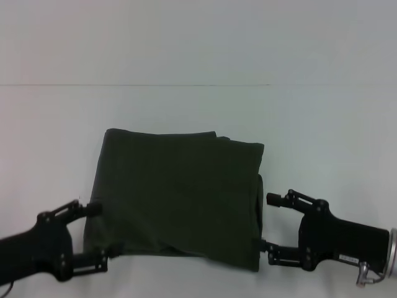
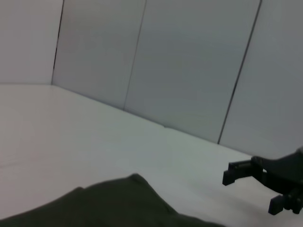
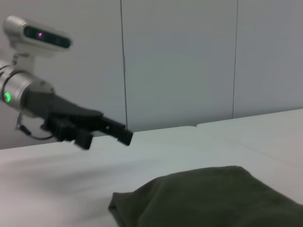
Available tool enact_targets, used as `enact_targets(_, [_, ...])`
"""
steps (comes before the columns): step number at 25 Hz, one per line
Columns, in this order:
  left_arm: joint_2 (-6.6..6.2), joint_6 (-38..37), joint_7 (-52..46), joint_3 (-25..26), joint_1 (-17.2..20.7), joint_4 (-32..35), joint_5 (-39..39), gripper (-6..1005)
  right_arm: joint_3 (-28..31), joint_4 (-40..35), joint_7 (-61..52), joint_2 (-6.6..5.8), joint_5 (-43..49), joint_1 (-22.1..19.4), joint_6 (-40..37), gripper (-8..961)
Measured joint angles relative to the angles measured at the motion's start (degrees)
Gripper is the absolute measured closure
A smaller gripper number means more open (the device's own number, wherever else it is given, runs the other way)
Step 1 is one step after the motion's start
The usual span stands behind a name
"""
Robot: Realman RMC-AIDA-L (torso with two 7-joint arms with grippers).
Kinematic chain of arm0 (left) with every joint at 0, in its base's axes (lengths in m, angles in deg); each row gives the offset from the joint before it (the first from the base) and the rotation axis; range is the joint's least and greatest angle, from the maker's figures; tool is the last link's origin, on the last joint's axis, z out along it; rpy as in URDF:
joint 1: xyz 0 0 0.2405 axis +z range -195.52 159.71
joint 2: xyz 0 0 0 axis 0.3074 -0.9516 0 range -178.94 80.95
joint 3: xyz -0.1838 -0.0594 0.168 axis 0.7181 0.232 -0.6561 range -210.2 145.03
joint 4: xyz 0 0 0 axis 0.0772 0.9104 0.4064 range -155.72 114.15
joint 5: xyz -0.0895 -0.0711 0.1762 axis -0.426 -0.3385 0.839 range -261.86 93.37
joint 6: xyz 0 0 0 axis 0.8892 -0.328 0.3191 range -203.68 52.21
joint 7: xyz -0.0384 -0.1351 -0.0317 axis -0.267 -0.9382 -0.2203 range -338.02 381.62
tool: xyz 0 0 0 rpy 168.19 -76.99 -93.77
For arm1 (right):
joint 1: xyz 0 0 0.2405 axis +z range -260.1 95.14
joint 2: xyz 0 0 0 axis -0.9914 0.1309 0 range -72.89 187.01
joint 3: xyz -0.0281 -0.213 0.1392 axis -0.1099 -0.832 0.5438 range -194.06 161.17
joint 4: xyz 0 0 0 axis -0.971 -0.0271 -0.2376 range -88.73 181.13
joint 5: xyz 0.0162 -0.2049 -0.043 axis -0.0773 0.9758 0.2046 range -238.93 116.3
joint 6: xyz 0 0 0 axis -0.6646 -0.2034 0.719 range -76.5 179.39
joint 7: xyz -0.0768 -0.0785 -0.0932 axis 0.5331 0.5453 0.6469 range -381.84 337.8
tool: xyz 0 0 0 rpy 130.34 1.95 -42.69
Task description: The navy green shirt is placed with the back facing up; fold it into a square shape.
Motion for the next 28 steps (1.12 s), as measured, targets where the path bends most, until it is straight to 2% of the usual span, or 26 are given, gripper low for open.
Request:
enact_targets(3, [1.21,0.4,3.7,0.4,2.8,0.1,0.5,152,0.6,2.2,3.7,-0.01,-0.4,-1.2,0.0,35])
enact_targets(6, [1.62,1.7,5.2,0.8,4.2,-0.1,0.2,51,1.4,3.8,5.8,0.00,-0.7,-2.1,0.0,35])
enact_targets(16, [1.21,3.8,6.0,5.1,3.1,-1.8,0.0,51,3.4,7.3,10.6,-0.01,-1.4,-5.0,0.9,34])
enact_targets(28, [1.40,4.3,6.0,5.3,2.3,-3.5,-0.1,51,5.3,8.5,11.0,-0.01,-1.5,-4.9,0.9,34])
